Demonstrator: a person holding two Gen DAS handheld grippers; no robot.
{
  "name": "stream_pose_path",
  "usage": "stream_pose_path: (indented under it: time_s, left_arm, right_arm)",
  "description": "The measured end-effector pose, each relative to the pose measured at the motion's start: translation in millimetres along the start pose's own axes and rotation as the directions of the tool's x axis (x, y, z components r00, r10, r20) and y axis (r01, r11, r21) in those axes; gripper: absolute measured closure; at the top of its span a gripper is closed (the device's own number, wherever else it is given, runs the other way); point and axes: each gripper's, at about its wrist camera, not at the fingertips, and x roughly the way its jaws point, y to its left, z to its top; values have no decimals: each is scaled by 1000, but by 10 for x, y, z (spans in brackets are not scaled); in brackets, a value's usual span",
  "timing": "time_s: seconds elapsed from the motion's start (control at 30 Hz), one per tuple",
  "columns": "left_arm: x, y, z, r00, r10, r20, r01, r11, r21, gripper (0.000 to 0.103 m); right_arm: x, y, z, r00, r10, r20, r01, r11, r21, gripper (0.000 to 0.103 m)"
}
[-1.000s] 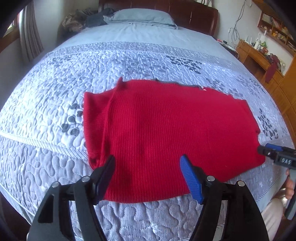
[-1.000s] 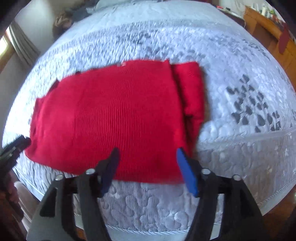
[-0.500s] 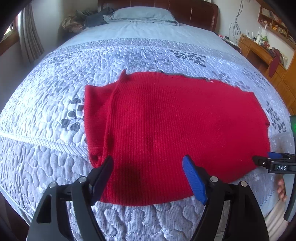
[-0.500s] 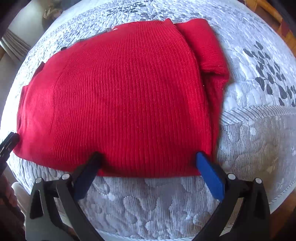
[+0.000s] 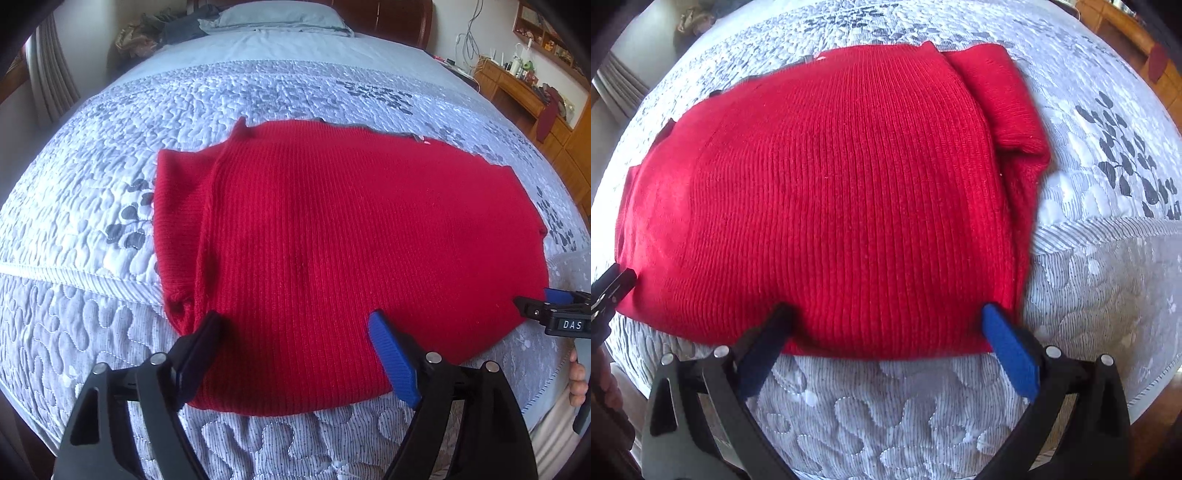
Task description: Fold small clothes
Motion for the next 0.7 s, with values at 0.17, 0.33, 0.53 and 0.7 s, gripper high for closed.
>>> stream_pose_path:
  time_s: [0.17,0.33,0.53,0.7]
  left_arm:
    - [72,-22,-30,1000,7,0,-7,1000,12,15]
    - [40,-14,-13,1000,-6,-14,6,1000,7,15]
    - [-90,6,95,999,-38,-11,38,999,-6,15]
    - [-128,-49,317,999,-45,-3,45,999,-5,15]
  right_arm:
    - [120,126,119,999,-40,-1,40,999,-12,2]
    - [48,102,149,1000,-3,0,3,1000,0,2]
    - [-357,-148,194,997,66,42,-68,997,47,3]
    - [-537,-596,354,997,60,42,-65,990,126,3]
